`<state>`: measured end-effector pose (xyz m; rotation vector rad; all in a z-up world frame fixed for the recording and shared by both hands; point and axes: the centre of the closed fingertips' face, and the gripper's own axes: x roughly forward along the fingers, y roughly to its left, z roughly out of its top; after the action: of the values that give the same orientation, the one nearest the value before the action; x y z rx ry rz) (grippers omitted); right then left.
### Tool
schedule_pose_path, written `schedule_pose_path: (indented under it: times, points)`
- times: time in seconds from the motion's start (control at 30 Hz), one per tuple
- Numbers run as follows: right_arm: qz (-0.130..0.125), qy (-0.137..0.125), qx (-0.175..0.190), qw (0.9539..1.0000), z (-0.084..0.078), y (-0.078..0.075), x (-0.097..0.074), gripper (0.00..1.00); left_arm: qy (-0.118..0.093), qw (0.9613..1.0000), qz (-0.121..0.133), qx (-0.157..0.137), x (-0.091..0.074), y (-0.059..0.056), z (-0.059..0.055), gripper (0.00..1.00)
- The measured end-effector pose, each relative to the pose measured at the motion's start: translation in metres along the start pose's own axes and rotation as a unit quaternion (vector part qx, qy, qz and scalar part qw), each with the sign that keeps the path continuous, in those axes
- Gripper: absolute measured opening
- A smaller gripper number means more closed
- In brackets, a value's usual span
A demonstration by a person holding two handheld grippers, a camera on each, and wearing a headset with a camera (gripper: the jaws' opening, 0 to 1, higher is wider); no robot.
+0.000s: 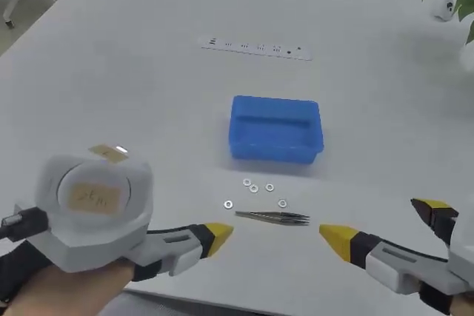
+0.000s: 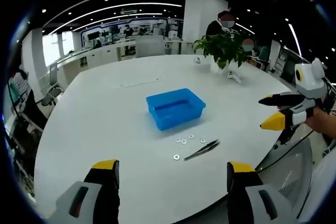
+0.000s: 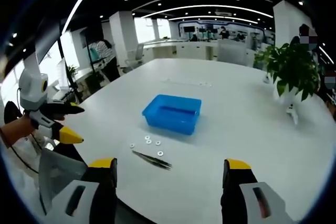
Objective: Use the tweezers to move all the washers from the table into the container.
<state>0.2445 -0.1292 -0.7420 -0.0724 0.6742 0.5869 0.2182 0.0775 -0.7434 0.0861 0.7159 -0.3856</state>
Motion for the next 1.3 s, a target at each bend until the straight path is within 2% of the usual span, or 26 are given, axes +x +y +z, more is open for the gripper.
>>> schedule_pose_path:
  times: [0.17,0.27,0.43,0.57,0.73,0.97,1.17,1.3]
  points:
    - [0.005,-0.001,-0.003,1.0,0.0,-0.001,0.004,0.79,-0.002,0.9997,-0.018,0.016,0.01,-0.006,0.003,0.75]
    - [0.011,0.0,-0.003,0.9999,-0.002,-0.001,0.008,0.73,-0.004,0.999,-0.036,0.028,0.02,-0.01,0.005,0.68]
    - [0.017,-0.003,0.0,0.9999,-0.002,0.001,0.013,0.68,-0.001,0.9976,-0.049,0.049,0.036,-0.013,0.005,0.61]
    - [0.022,-0.001,0.0,0.9998,-0.004,0.003,0.019,0.65,0.002,0.9963,-0.06,0.062,0.048,-0.016,0.005,0.51]
    - [0.034,0.008,-0.01,0.9993,-0.01,0.006,0.025,0.65,0.025,0.9935,-0.079,0.078,0.063,-0.021,-0.008,0.48]
    - [0.047,0.016,-0.01,0.9987,-0.023,0.007,0.038,0.62,0.041,0.9896,-0.096,0.099,0.08,-0.023,-0.023,0.43]
    - [0.056,0.023,-0.011,0.9981,-0.036,0.01,0.05,0.61,0.061,0.9815,-0.115,0.14,0.102,-0.026,-0.036,0.32]
    - [0.057,0.024,-0.008,0.998,-0.041,0.012,0.052,0.6,0.071,0.9775,-0.132,0.148,0.119,-0.03,-0.041,0.22]
